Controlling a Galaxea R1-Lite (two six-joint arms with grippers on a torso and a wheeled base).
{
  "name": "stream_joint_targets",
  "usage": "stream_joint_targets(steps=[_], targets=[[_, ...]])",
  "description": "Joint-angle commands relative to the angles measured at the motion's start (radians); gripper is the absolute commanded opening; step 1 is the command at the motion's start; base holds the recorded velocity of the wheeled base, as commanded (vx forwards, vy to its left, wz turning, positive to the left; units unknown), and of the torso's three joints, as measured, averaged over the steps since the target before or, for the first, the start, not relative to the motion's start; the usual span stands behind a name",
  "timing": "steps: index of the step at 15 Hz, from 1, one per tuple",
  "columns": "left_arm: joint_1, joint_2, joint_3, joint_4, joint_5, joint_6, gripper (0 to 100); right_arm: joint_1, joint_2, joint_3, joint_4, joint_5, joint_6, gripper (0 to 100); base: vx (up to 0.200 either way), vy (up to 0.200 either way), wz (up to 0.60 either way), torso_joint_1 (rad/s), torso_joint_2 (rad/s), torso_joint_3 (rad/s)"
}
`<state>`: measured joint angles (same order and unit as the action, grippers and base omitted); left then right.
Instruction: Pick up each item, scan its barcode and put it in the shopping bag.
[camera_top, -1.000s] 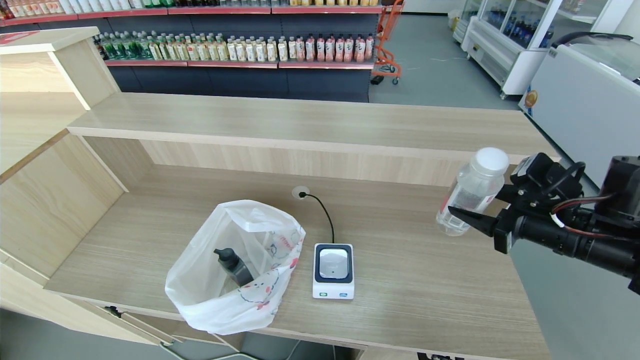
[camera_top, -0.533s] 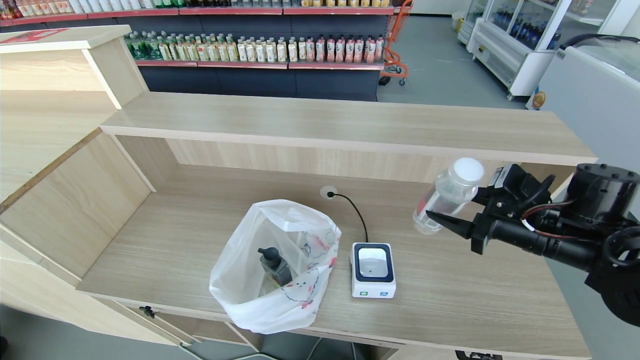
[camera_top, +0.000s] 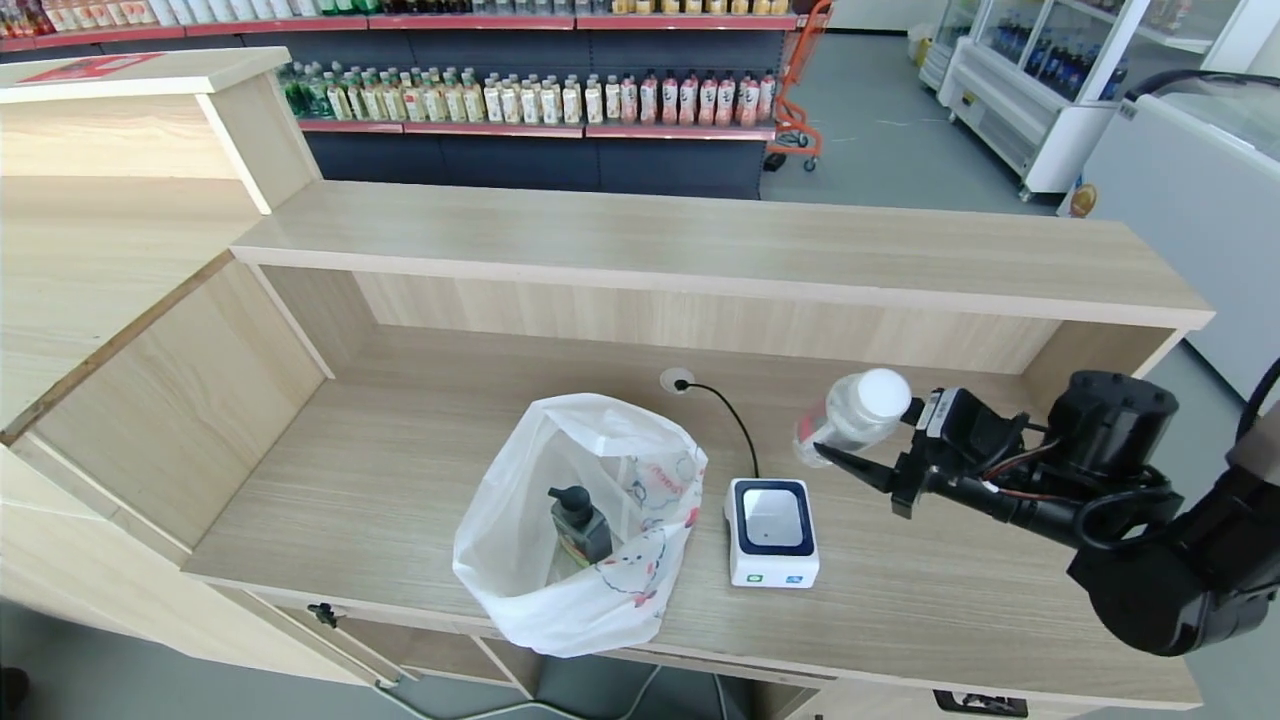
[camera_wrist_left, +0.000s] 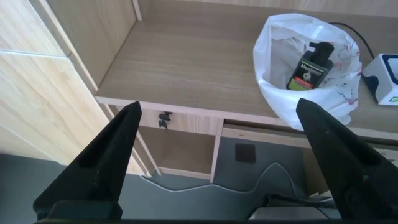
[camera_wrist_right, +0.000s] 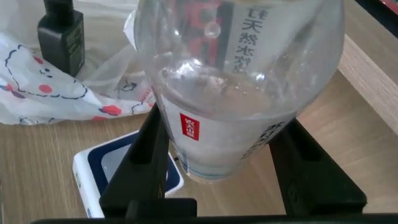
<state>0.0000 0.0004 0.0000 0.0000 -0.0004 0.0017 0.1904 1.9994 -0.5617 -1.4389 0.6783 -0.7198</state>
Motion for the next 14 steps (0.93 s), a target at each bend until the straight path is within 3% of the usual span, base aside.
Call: stream_joint_targets(steps=[1,14], targets=[[0.0,0.0,0.0,0.0,-0.001,0.0,100,0.001,0.098,-0.001,-0.037,0.003,-0.003,0,0.0,0.0,0.0,0.0,0.0,0.0],[0.0,0.0,0.0,0.0,0.0,0.0,100,0.037,0.226,-0.113,-0.04,0.004,-0.02,0,0.0,0.0,0.0,0.0,0.0,0.0]])
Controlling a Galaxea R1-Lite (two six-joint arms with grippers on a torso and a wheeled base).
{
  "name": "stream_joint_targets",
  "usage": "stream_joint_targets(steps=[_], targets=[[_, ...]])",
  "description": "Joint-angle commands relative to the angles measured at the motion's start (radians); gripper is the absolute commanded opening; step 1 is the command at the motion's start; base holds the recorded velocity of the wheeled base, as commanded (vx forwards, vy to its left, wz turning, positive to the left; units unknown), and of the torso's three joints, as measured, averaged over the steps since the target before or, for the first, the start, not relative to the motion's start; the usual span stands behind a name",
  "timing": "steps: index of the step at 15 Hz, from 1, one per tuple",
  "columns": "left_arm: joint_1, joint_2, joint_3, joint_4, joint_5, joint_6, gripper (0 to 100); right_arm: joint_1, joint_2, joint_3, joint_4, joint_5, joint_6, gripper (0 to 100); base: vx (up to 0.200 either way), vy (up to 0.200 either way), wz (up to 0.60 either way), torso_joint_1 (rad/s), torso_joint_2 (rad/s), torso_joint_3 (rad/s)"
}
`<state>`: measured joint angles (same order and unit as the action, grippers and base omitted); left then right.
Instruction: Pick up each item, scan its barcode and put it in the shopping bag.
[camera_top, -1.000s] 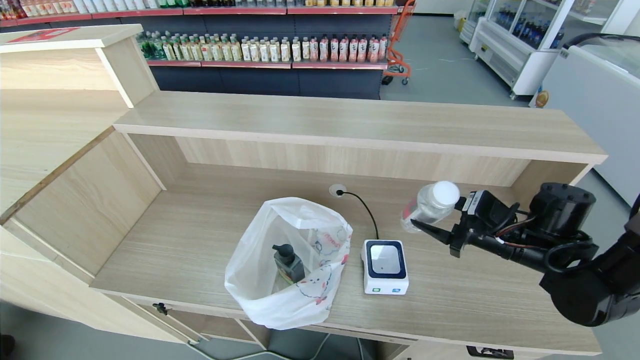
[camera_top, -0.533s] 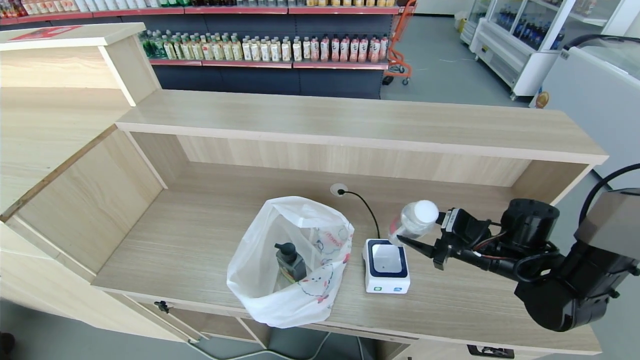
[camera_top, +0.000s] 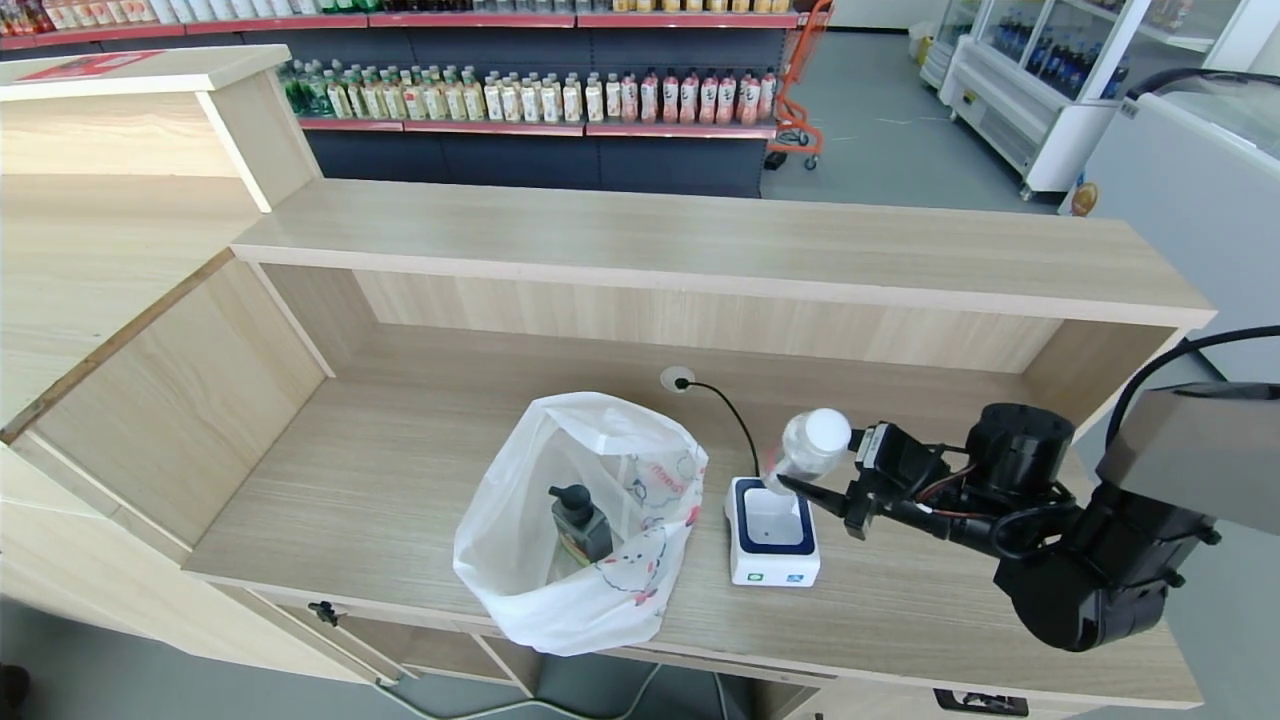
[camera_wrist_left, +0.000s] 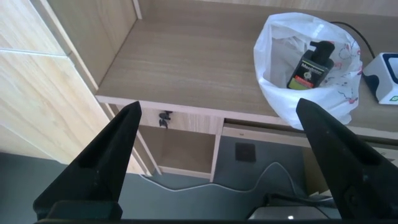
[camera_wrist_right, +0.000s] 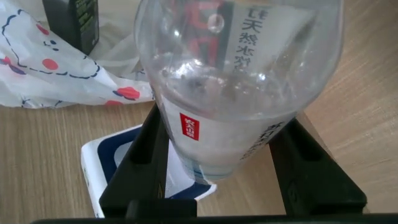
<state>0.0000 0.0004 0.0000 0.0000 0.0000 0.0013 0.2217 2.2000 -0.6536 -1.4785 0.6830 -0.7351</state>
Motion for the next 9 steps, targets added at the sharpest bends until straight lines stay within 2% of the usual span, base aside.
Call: stream_joint_targets(steps=[1,9], targets=[[0.0,0.0,0.0,0.0,0.0,-0.001,100,0.013,0.038,-0.04,0.0,0.0,-0.006,0,0.0,0.0,0.0,0.0,0.0,0.0],[0.0,0.0,0.0,0.0,0.0,0.0,100,0.047,0.104,-0.11,-0.002,0.0,-0.018,0,0.0,0.0,0.0,0.0,0.0,0.0]])
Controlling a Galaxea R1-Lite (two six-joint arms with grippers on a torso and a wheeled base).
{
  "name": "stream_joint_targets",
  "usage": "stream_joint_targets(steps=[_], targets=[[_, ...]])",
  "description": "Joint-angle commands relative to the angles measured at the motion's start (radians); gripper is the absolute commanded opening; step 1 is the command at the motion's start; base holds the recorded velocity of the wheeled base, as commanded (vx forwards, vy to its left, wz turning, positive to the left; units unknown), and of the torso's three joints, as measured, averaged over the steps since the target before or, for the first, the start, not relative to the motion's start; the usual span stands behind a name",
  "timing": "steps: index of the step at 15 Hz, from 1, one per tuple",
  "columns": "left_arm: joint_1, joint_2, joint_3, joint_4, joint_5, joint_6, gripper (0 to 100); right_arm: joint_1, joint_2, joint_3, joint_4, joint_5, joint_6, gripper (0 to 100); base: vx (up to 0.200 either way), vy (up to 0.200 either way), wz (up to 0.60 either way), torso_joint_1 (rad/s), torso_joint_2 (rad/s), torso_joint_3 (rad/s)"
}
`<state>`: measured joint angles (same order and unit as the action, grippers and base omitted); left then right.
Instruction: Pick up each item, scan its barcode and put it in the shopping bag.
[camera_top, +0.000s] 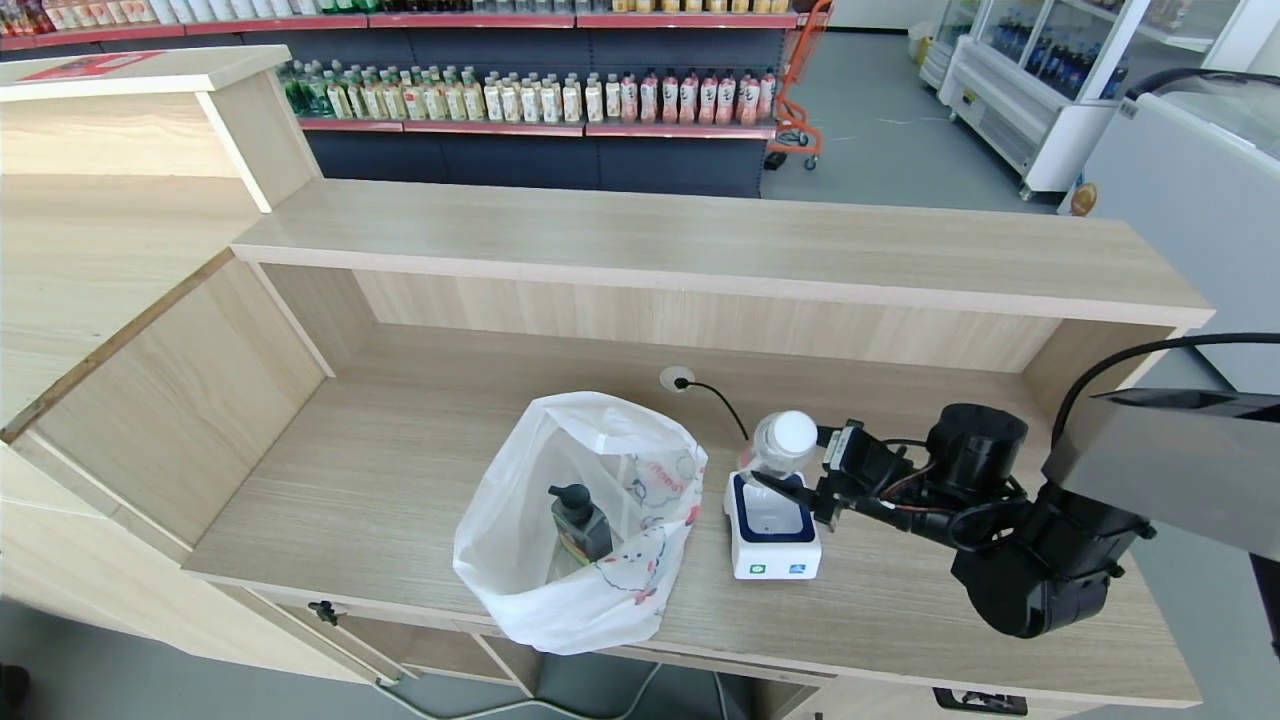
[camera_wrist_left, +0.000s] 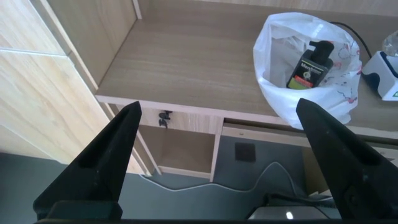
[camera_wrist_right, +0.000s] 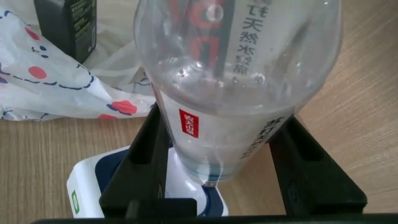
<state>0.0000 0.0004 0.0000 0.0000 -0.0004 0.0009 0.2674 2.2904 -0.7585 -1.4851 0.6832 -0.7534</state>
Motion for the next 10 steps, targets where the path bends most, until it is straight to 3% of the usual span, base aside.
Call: stream_joint_targets(steps=[1,10], targets=[[0.0,0.0,0.0,0.0,0.0,0.001,100,0.003,0.018,-0.015,0.006,-0.001,-0.006,0,0.0,0.0,0.0,0.0,0.0,0.0],[0.0,0.0,0.0,0.0,0.0,0.001,100,0.003,0.012,-0.016,0.006,-0.001,-0.011,0,0.0,0.0,0.0,0.0,0.0,0.0]])
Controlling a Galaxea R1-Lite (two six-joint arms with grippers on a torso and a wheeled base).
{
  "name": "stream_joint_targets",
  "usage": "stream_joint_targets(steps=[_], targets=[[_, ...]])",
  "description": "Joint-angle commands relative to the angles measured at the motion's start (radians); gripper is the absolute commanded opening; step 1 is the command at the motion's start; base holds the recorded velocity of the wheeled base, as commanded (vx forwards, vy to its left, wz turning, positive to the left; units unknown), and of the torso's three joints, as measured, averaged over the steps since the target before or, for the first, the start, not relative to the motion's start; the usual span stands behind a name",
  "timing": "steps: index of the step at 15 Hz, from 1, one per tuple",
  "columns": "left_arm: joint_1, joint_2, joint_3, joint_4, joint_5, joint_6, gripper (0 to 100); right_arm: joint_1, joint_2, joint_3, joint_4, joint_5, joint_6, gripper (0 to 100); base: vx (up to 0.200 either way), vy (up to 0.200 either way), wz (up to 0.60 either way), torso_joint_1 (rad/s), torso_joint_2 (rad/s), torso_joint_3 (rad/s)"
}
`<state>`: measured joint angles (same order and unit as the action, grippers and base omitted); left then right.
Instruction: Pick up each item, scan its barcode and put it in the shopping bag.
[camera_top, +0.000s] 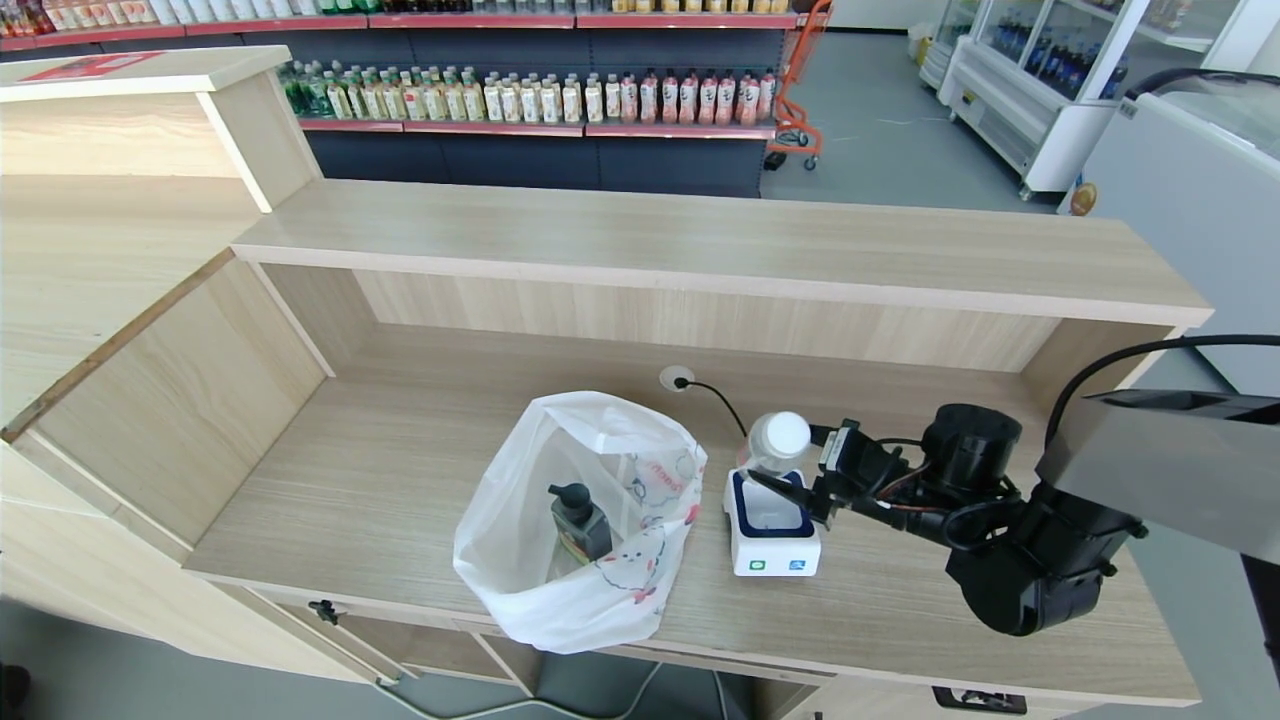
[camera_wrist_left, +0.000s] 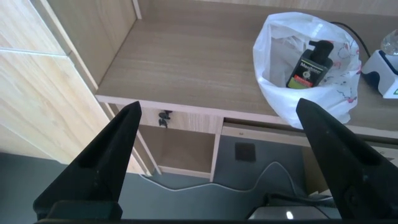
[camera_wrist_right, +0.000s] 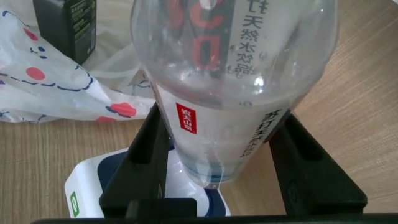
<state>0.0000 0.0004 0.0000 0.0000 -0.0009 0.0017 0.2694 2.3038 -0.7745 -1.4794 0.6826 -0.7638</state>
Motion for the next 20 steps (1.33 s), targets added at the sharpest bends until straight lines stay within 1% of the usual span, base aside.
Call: stream_joint_targets(steps=[1,6,7,8,9,10,11,12,13,14,16,18,20], targets=[[0.0,0.0,0.0,0.0,-0.001,0.0,100,0.001,-0.003,0.0,0.001,0.0,0.0,0,0.0,0.0,0.0,0.0,0.0,0.0],[0.0,0.0,0.0,0.0,0.001,0.0,100,-0.001,-0.038,0.0,0.005,0.002,0.008,0,0.0,0.0,0.0,0.0,0.0,0.0],[0.0,0.0,0.0,0.0,0.001,0.0,100,-0.001,-0.08,0.003,0.014,-0.005,0.038,0,0.0,0.0,0.0,0.0,0.0,0.0],[0.0,0.0,0.0,0.0,-0.001,0.0,100,-0.001,-0.156,0.011,0.024,-0.029,0.146,0,0.0,0.0,0.0,0.0,0.0,0.0],[0.0,0.0,0.0,0.0,0.001,0.0,100,0.002,-0.222,0.014,0.034,-0.097,0.253,0,0.0,0.0,0.0,0.0,0.0,0.0],[0.0,0.0,0.0,-0.002,-0.001,0.0,100,0.005,-0.299,0.017,0.077,-0.163,0.368,0,0.0,0.0,0.0,0.0,0.0,0.0],[0.0,0.0,0.0,0.0,0.001,0.0,100,0.007,-0.36,0.017,0.143,-0.209,0.439,0,0.0,0.0,0.0,0.0,0.0,0.0],[0.0,0.0,0.0,0.0,-0.001,0.0,100,0.007,-0.442,0.017,0.251,-0.281,0.523,0,0.0,0.0,0.0,0.0,0.0,0.0],[0.0,0.0,0.0,0.0,0.001,0.0,100,0.007,-0.495,0.015,0.329,-0.344,0.606,0,0.0,0.0,0.0,0.0,0.0,0.0],[0.0,0.0,0.0,0.0,0.001,-0.002,100,0.007,-0.529,0.014,0.376,-0.39,0.678,0,0.0,0.0,0.0,0.0,0.0,0.0],[0.0,0.0,0.0,0.0,0.001,0.0,100,0.001,-0.552,0.037,0.41,-0.436,0.75,0,0.0,0.0,0.0,0.0,0.0,0.0],[0.0,0.0,0.0,0.0,0.001,0.0,100,-0.013,-0.552,0.078,0.415,-0.439,0.776,0,0.0,0.0,0.0,0.0,0.0,0.0],[0.0,0.0,0.0,0.0,0.001,-0.002,100,-0.013,-0.543,0.101,0.416,-0.437,0.811,0,0.0,0.2,0.0,0.005,0.0,0.005]])
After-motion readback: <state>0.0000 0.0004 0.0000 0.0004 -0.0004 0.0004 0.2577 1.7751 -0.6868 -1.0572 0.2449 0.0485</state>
